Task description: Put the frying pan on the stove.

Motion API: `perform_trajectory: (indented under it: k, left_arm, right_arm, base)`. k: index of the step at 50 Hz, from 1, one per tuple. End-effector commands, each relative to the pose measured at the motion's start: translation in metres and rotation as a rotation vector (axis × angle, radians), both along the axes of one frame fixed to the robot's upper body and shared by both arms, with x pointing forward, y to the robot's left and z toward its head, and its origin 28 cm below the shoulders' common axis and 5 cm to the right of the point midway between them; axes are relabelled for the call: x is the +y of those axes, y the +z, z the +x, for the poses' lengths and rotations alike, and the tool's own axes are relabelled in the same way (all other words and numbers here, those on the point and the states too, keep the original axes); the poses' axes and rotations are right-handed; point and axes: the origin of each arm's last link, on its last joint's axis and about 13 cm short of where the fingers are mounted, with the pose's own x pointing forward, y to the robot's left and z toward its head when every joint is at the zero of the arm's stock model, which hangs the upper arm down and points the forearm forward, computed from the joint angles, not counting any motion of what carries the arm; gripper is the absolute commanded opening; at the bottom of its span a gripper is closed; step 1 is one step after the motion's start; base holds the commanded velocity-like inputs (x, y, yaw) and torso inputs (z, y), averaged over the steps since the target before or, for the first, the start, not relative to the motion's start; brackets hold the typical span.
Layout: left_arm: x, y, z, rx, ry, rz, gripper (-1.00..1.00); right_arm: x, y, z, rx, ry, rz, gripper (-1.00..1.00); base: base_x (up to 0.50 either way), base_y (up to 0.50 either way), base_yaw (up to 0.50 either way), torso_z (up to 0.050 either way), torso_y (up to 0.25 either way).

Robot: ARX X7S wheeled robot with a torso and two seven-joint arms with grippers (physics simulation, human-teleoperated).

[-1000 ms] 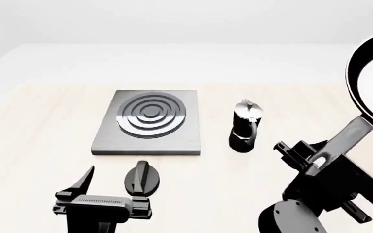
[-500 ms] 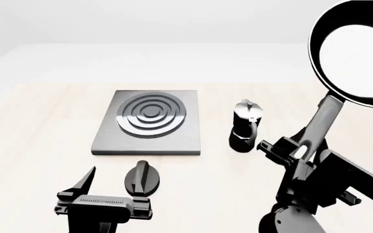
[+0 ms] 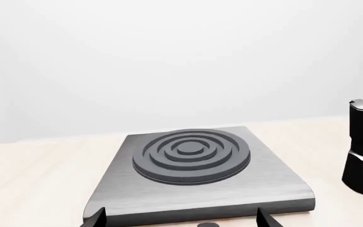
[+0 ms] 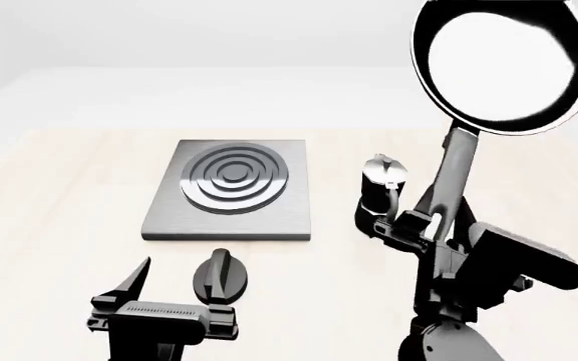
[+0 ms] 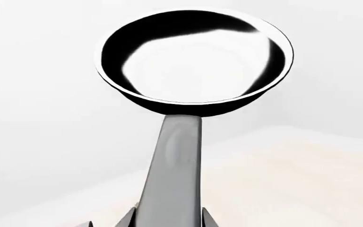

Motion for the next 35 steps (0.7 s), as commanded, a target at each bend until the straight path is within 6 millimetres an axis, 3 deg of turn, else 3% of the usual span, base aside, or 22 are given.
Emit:
perform_trajectory:
  k: [1,35]
  left_arm:
    - [0.000,0.000,0.000,0.000,0.000,0.003,1.00]
    - [-0.001,-0.001,-0.001,0.002,0.000,0.001,1.00]
  right_arm:
    - [0.005,0.012,0.001,-0.066,0.111,-0.083,-1.00]
    - [0.020,0.015,-0.002,-0.065,0.468,-0.299,-1.00]
  base:
    - [0.00,0.00,0.00,0.000,0.000]
    - [0.00,0.00,0.00,0.001,0.002]
